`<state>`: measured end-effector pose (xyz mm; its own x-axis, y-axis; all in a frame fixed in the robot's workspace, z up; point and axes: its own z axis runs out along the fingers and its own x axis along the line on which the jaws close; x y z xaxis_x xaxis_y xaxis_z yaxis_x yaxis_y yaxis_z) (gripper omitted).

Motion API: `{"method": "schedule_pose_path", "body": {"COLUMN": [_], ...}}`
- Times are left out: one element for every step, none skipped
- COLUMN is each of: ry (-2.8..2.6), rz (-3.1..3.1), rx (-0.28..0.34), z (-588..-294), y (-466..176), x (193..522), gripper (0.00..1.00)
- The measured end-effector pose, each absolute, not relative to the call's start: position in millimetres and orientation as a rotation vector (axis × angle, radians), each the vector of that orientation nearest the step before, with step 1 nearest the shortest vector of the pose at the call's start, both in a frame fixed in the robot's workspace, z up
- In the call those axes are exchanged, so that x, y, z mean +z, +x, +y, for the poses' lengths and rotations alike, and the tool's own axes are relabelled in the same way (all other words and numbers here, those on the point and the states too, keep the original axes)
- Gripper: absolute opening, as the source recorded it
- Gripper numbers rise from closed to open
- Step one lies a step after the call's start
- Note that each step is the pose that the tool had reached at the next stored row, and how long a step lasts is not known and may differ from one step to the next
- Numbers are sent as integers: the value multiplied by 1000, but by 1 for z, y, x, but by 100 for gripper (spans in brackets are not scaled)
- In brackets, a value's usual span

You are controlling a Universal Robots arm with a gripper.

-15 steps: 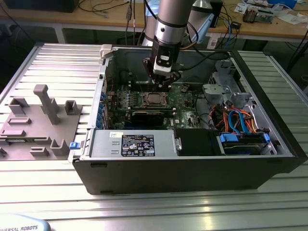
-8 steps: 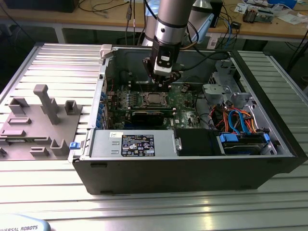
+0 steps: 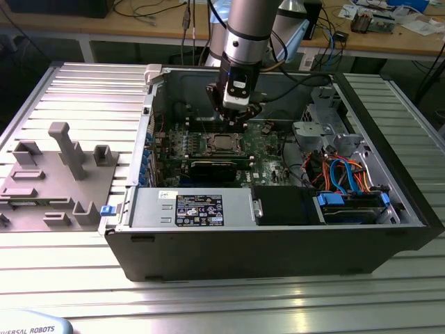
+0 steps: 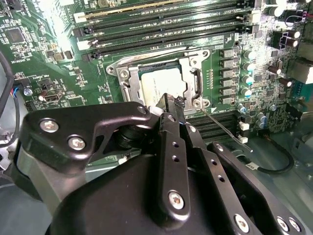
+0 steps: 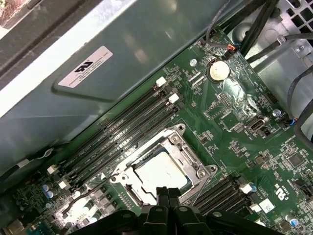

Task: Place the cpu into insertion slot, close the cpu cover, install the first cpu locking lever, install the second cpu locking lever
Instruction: 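Install the first cpu locking lever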

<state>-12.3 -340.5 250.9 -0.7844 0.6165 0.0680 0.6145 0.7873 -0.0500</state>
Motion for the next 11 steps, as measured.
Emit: {"method": "schedule_pose_path", "body": {"ry": [-994, -993, -991, -990, -988, -986, -985, -983, -982, -979, -978], "rz": [-2895, -2895, -2896, -2896, -2897, -2898, -2898, -2899, -2899, -2900, -2900], "rx": [39, 39, 39, 39, 39, 39, 39, 39, 39, 39, 39], "z": [-340, -340, -340, -340, -340, -340, -340, -340, -340, -340, -340], "y": [-12, -12, -12, -12, -12, -12, -12, -12, -12, -12, -12], "x": [251, 251, 251, 251, 251, 251, 251, 251, 251, 251, 251], "gripper": [11, 11, 11, 11, 11, 11, 11, 11, 11, 11, 11]}}
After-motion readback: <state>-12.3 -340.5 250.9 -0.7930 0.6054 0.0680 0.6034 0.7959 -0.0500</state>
